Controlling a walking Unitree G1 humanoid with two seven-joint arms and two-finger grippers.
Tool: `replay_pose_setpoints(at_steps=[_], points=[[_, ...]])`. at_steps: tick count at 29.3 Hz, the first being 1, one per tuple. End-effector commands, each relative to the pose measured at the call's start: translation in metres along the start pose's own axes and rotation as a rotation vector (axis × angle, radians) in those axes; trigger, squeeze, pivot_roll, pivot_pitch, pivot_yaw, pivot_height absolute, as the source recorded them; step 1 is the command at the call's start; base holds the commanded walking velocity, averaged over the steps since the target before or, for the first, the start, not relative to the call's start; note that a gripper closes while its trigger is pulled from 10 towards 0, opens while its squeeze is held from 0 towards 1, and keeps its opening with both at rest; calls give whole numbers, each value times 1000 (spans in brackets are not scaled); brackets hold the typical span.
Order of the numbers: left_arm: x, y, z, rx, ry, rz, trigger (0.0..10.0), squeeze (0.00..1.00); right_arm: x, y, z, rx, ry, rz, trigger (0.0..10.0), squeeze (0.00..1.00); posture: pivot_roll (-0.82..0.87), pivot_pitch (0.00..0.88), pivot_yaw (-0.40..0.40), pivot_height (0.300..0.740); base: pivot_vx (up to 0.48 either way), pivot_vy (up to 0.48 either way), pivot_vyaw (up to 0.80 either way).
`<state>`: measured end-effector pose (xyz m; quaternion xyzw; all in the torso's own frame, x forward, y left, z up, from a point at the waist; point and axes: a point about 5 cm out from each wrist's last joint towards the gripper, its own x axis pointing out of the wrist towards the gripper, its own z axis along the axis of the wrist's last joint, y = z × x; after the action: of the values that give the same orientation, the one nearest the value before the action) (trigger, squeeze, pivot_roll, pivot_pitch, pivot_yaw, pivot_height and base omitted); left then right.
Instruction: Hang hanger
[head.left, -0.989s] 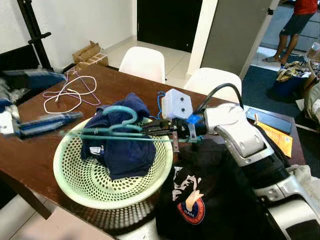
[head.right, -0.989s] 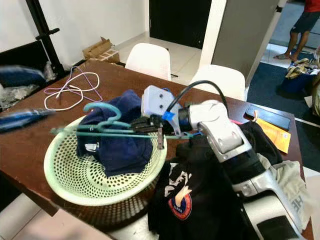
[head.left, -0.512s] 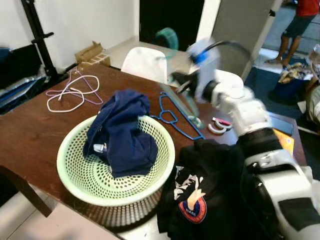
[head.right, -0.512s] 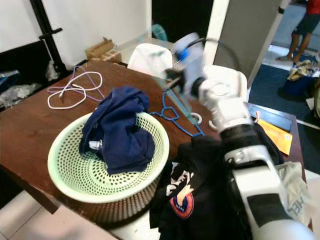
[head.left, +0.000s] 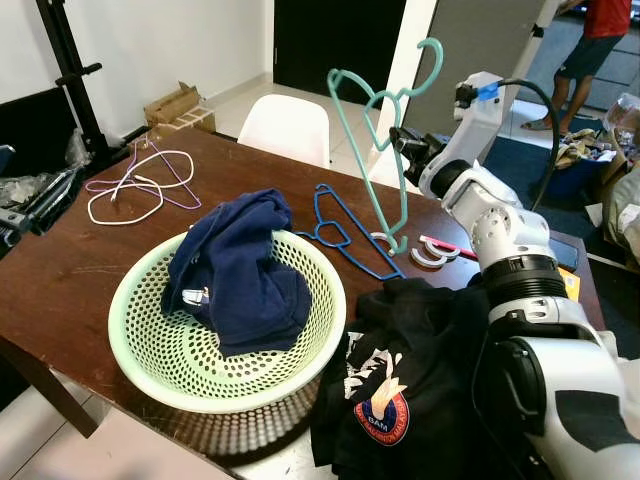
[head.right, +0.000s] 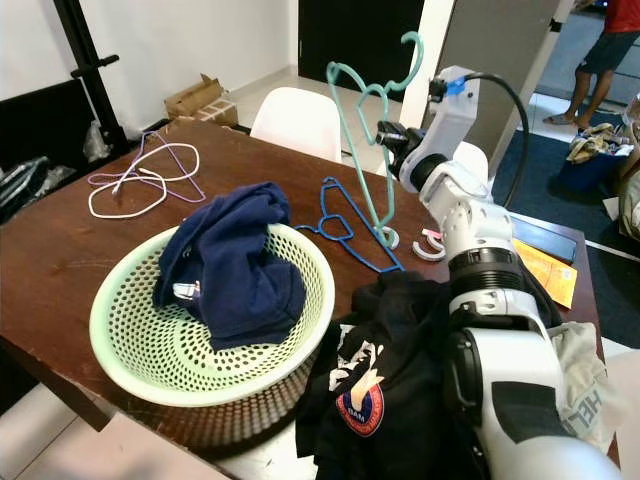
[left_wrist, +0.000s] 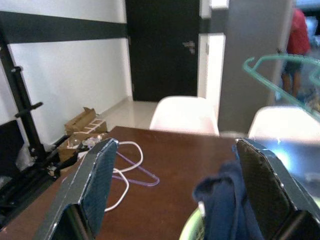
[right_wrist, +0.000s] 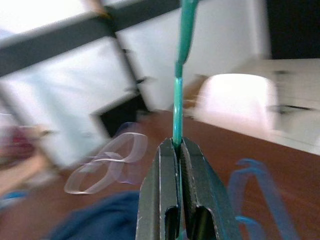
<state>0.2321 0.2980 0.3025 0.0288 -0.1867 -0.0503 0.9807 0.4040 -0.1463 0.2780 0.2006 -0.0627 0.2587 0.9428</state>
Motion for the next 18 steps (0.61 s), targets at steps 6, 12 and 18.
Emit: replay_pose_setpoints(at_steps=[6, 12, 18], points=[[-2, 2, 23, -332, -275, -61, 10000, 0, -9, 25, 19, 102, -125, 292, 0, 0, 200, 0, -77, 740, 0, 0, 0], [-6, -18, 28, -521, -356, -311, 10000, 0, -27, 50, 28, 118, -187, 567, 0, 0, 196, 0, -72, 740, 0, 0, 0], [-7, -43, 24, -534, -332, -489, 10000, 0, -52, 75, 31, 143, -217, 847, 0, 0, 191, 0, -68, 740, 0, 0, 0]])
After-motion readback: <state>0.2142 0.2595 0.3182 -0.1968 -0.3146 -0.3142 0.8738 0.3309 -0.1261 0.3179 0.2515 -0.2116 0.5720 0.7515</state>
